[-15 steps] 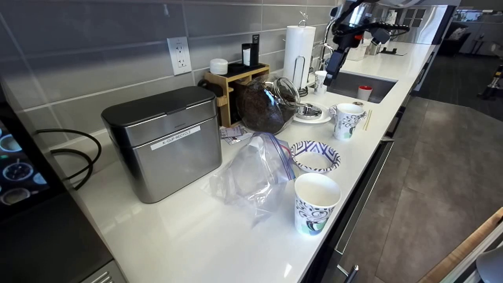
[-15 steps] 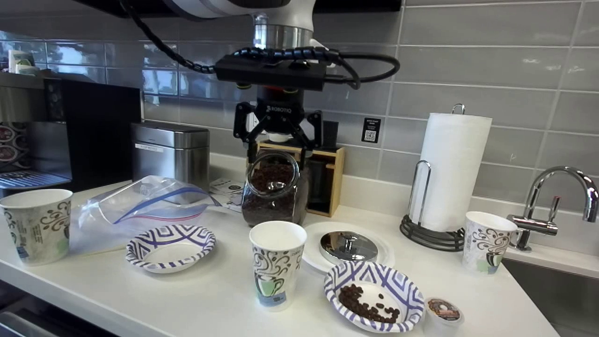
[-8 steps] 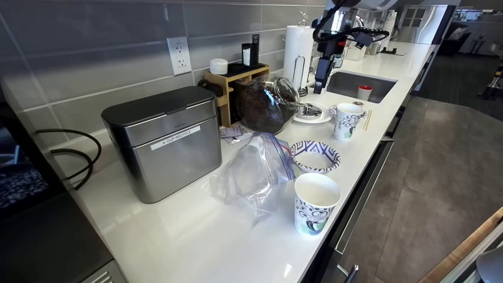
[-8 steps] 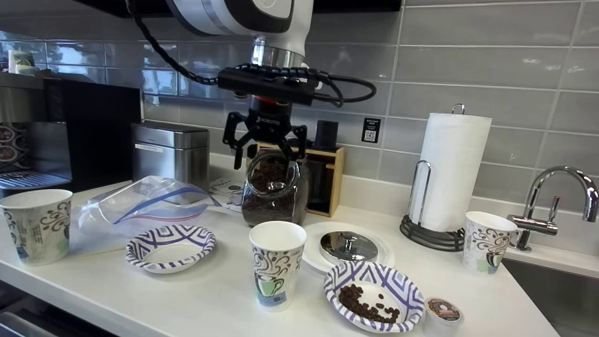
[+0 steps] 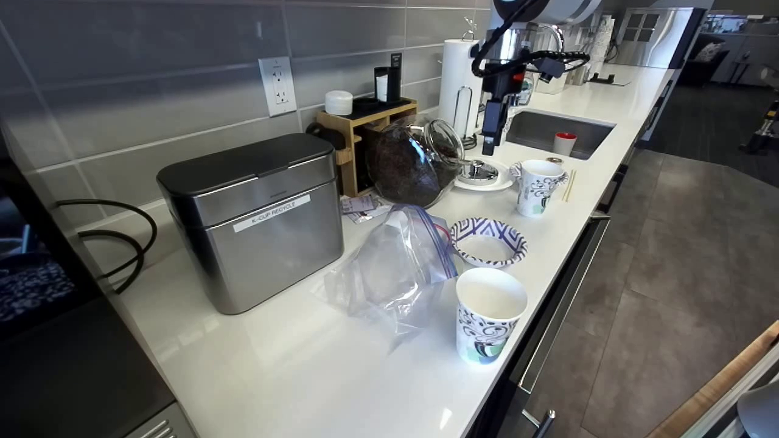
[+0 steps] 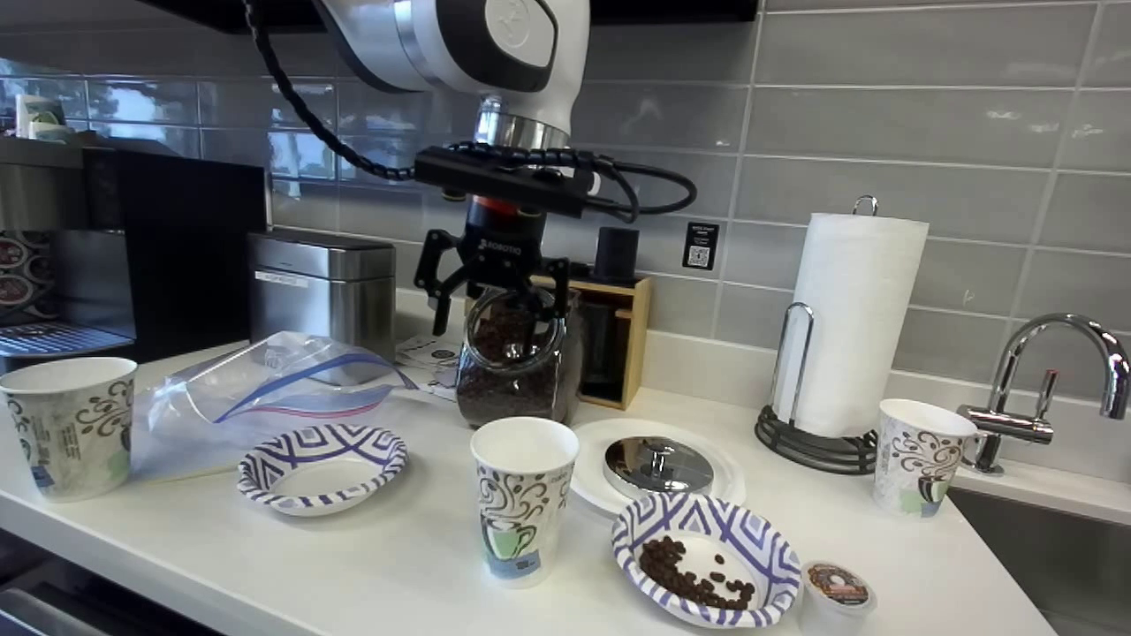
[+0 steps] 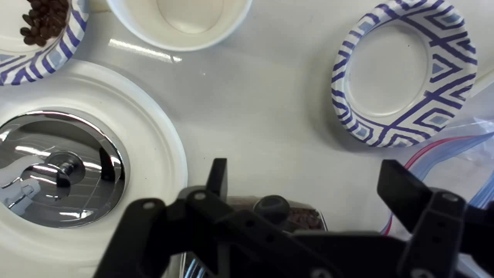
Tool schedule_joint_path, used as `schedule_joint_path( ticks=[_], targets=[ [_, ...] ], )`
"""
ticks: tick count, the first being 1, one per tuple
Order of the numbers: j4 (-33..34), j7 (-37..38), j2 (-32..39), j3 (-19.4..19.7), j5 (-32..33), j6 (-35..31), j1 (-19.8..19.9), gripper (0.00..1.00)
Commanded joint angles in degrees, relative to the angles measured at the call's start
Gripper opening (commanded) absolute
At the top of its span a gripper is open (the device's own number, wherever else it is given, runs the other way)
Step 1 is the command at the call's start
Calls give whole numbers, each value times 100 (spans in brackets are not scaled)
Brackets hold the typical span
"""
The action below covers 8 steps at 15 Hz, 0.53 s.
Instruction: Use the silver ladle to put some of the coffee beans into the paper cup on the right
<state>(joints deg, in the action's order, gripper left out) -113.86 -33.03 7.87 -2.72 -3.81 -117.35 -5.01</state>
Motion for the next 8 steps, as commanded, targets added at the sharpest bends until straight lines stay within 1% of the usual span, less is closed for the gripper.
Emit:
schedule_joint_path(
  ticks=[1, 8],
  targets=[
    [184, 345, 268, -111, 260, 82, 48, 100],
    [229, 940, 476, -139, 348, -262, 40, 100]
  ],
)
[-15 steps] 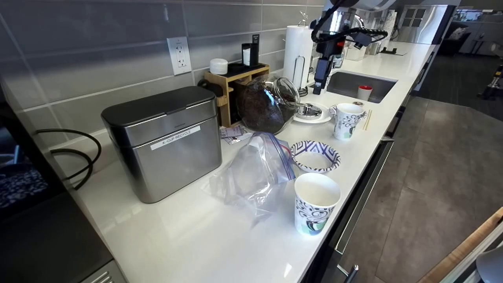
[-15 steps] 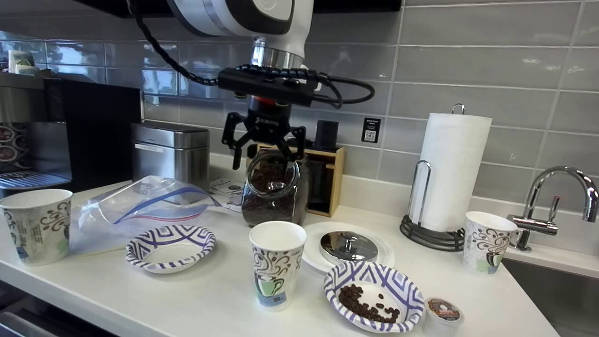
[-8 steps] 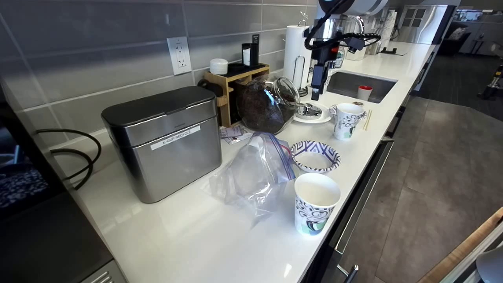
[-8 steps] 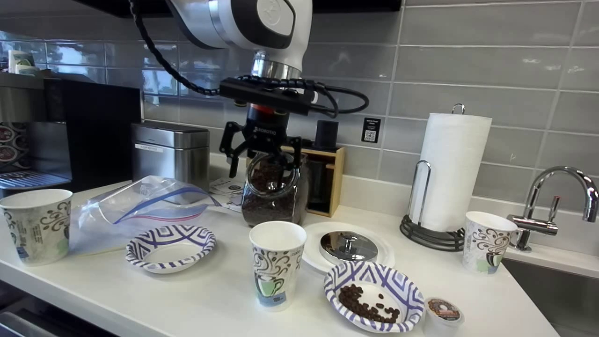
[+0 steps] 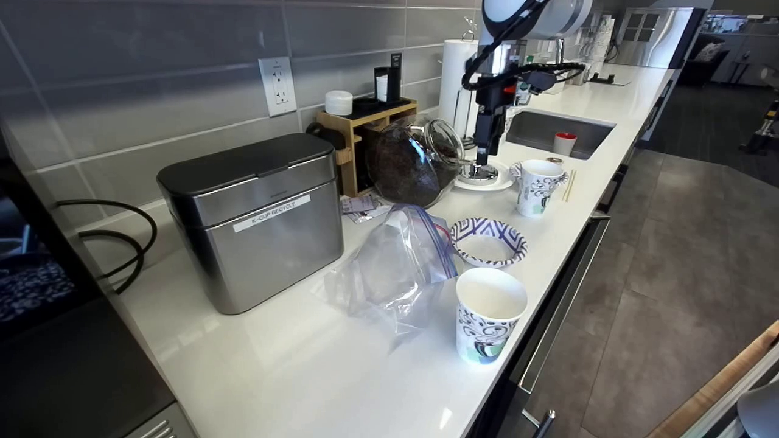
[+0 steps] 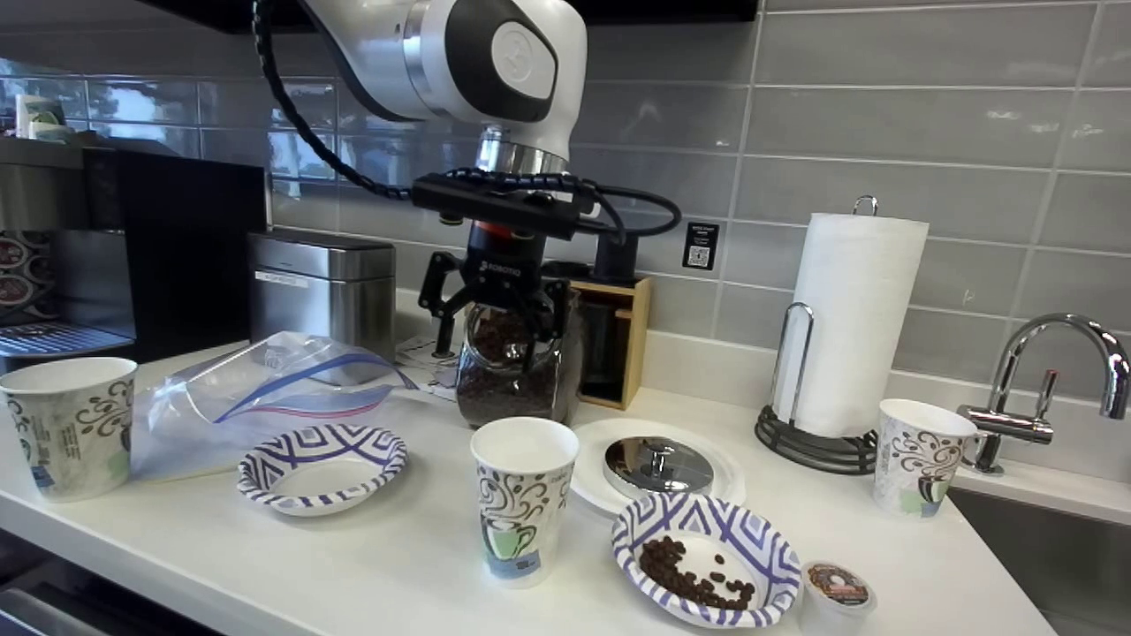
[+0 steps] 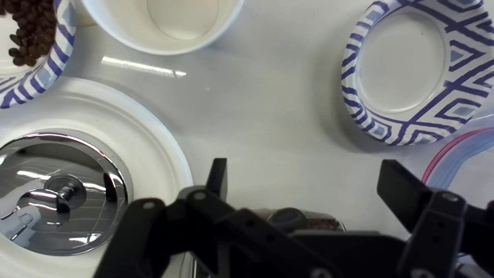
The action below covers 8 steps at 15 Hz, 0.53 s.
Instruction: Use the silver ladle to put some of the coffee beans into the paper cup on the right
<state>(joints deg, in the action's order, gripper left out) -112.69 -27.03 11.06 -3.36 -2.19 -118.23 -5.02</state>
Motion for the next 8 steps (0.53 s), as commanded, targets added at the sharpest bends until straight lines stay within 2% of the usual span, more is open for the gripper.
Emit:
schedule_joint_path(
  ticks=[1, 8],
  targets=[
    [117, 422, 179, -74, 257, -266, 31, 100],
    [183, 659, 348, -153, 325, -623, 3, 100]
  ],
)
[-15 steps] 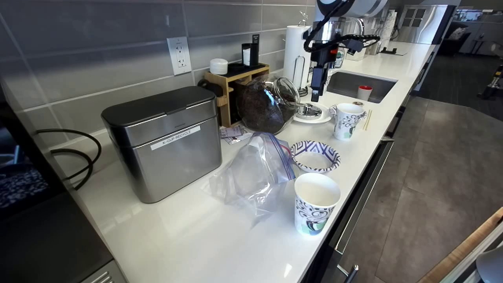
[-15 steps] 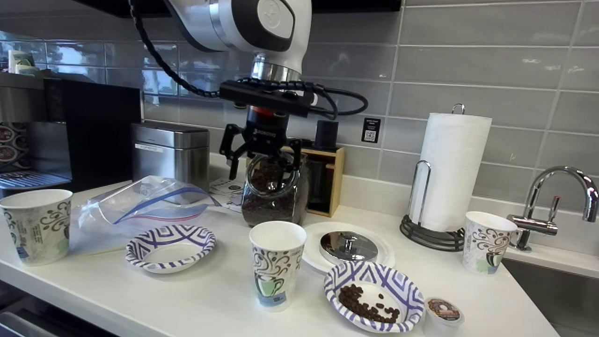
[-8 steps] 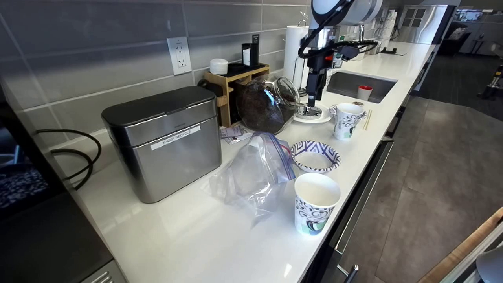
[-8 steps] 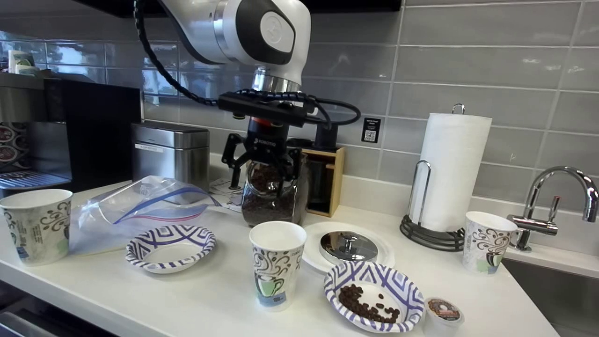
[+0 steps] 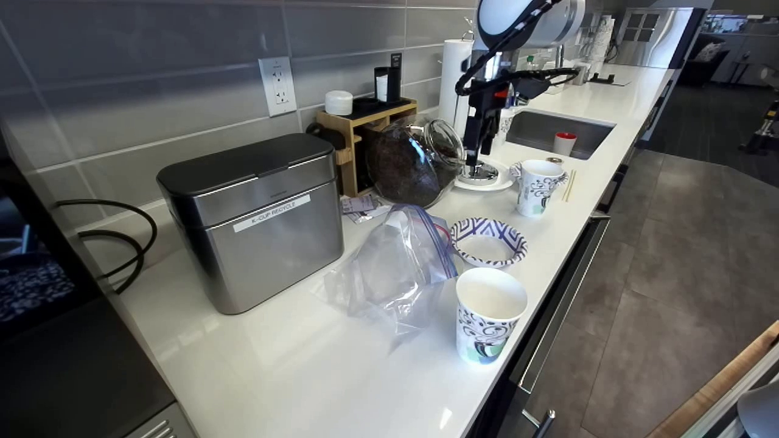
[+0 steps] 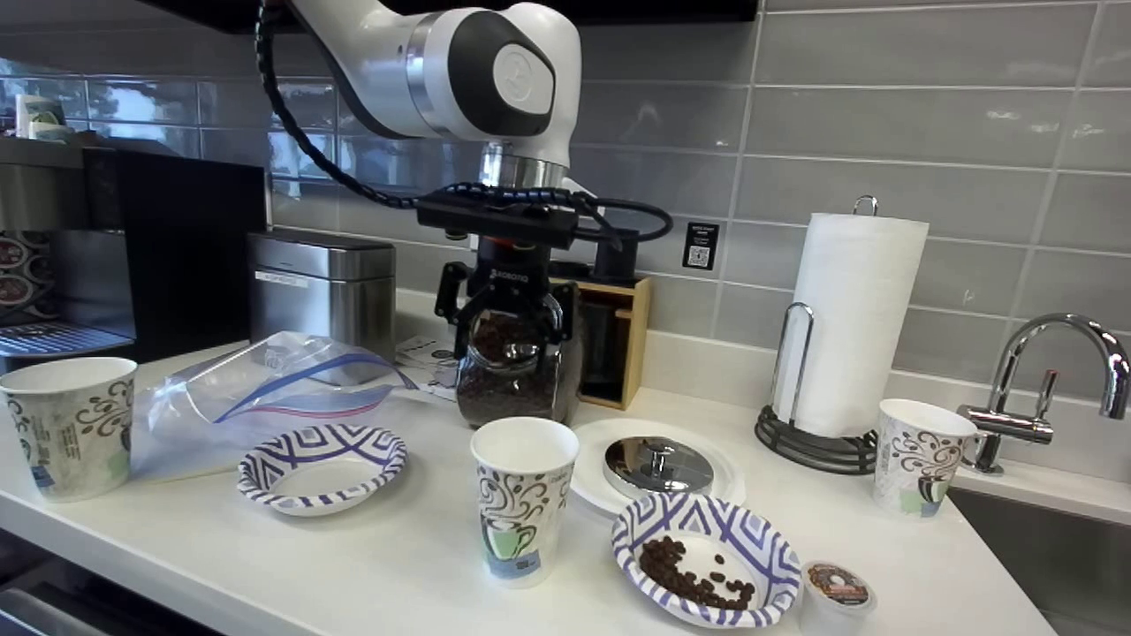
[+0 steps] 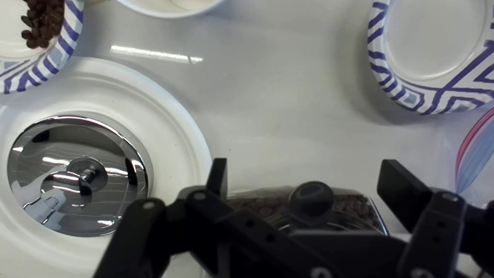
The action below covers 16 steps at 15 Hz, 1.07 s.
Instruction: Use the silver ladle to put some of the coffee beans into the paper cup on the right
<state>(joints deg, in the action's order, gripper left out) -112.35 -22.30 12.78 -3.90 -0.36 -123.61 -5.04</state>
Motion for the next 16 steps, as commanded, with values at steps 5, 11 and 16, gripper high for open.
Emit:
schedule_joint_path(
  ticks=[5, 11, 16],
  targets=[
    [268, 281, 292, -152, 165, -107, -1, 100],
    [381, 290, 414, -158, 178, -29, 8, 100],
    [442, 277, 499, -168, 147, -37, 15, 58]
  ],
)
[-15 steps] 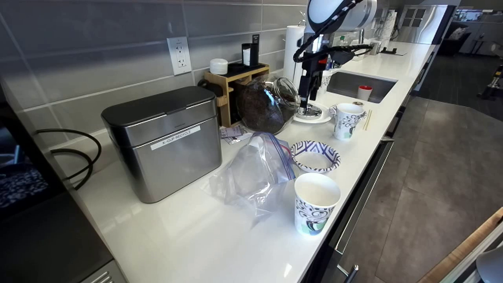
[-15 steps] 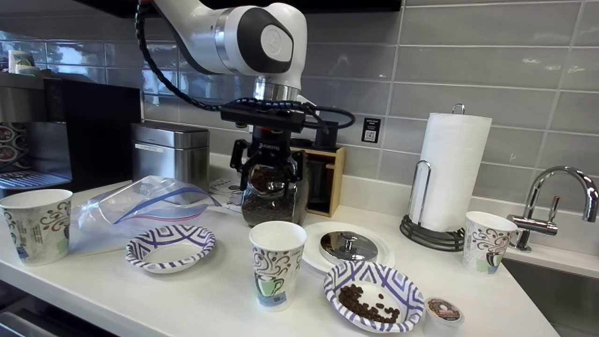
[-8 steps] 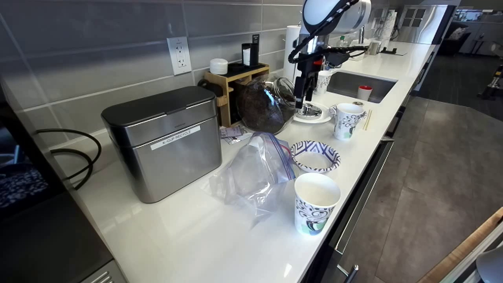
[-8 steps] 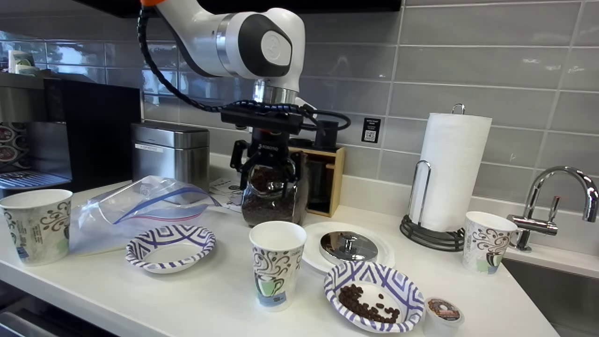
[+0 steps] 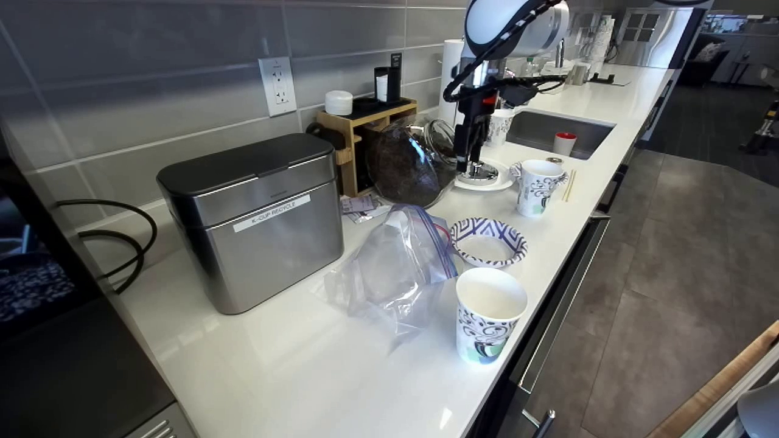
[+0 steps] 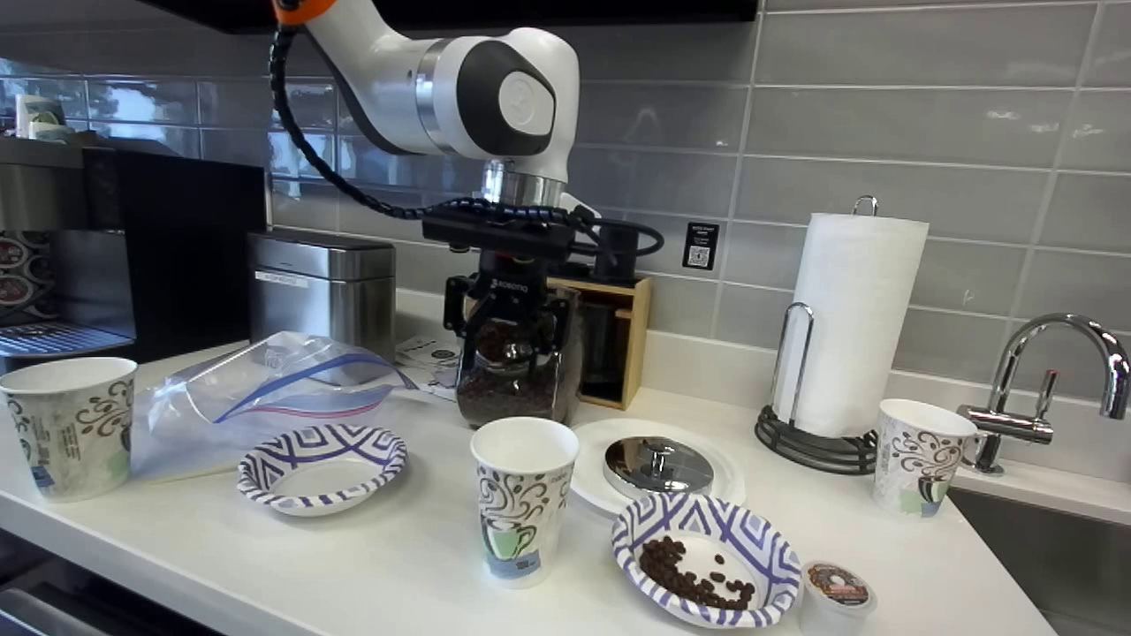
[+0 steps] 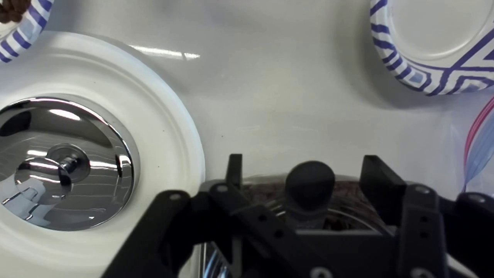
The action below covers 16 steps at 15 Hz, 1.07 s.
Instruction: Use the silver ladle to put some of the coffee beans into the paper cup on the right
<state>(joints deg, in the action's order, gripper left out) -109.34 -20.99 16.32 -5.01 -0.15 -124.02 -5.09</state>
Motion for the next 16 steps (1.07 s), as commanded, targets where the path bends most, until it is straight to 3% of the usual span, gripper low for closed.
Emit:
schedule_joint_path(
  ticks=[1, 5, 7, 16],
  targets=[
    [146, 156, 154, -55, 143, 4, 14, 49],
    [186, 165, 179, -56, 175, 5, 6, 18],
    [196, 163, 177, -53, 210, 15, 4, 7],
    [260, -56, -10, -45, 548, 256, 17, 8]
  ],
)
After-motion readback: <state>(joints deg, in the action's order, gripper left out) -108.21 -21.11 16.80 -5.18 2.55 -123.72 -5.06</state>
